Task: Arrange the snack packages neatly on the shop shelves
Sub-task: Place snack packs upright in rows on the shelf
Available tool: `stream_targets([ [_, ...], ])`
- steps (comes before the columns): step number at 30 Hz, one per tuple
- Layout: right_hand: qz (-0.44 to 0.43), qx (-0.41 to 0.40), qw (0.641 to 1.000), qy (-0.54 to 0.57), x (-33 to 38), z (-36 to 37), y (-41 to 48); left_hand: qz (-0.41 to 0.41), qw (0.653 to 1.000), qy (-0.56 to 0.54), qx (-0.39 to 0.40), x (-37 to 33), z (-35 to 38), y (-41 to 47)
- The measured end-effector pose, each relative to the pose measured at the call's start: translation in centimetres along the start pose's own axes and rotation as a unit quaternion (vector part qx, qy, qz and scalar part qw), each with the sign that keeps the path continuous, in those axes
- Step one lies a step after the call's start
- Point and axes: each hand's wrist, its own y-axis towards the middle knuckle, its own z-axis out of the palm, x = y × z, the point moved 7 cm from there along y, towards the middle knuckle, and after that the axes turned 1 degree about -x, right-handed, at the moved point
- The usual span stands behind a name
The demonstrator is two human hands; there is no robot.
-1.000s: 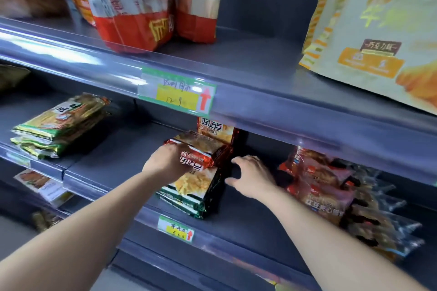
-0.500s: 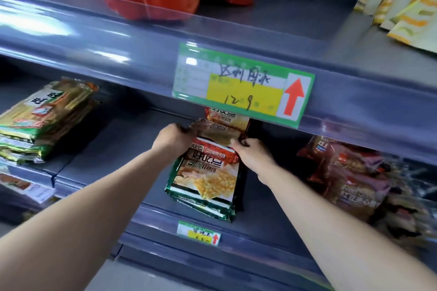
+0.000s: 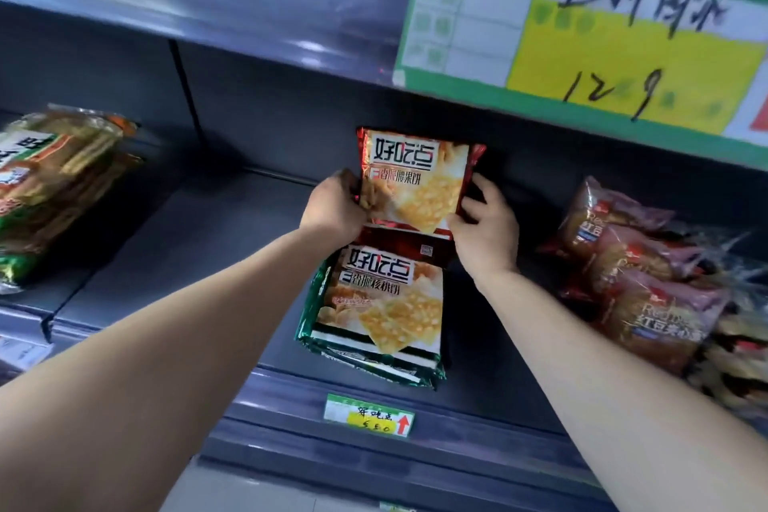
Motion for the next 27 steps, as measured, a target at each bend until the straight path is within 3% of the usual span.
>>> stream_targets([
  [4,0.081,0.045,0.995,-0.020,-3.1,1.1,0.6,-0.056,0.991,0.055,0.104,2.2,2.6,0.6],
  [8,0.179,0.123,0.975,0.036,-5.4,2.3,0.2,-0.104,0.981,-0.024,0.161,3.3,3.2,0.4],
  [12,0.193,0.125,0.972,0.048,-5.1,3.2,0.5,-0.164,0.960,-0.098,0.205,2.8,3.1,-0.5],
  [15,0.196,0.113,0.971,0.083,-4.6,3.4,0.4,-0.193,0.954,-0.090,0.210,3.7,2.7,-1.0],
  [21,0.173,0.053,0.960,0.213,-3.2,2.2,0.3,-0.156,0.975,-0.099,0.122,3.9,1.0,-0.4],
  [27,0.189,0.067,0.917,0.344,-1.1,2.0,-0.1,-0.046,0.994,-0.074,-0.061,4.0,-3.2,0.7],
])
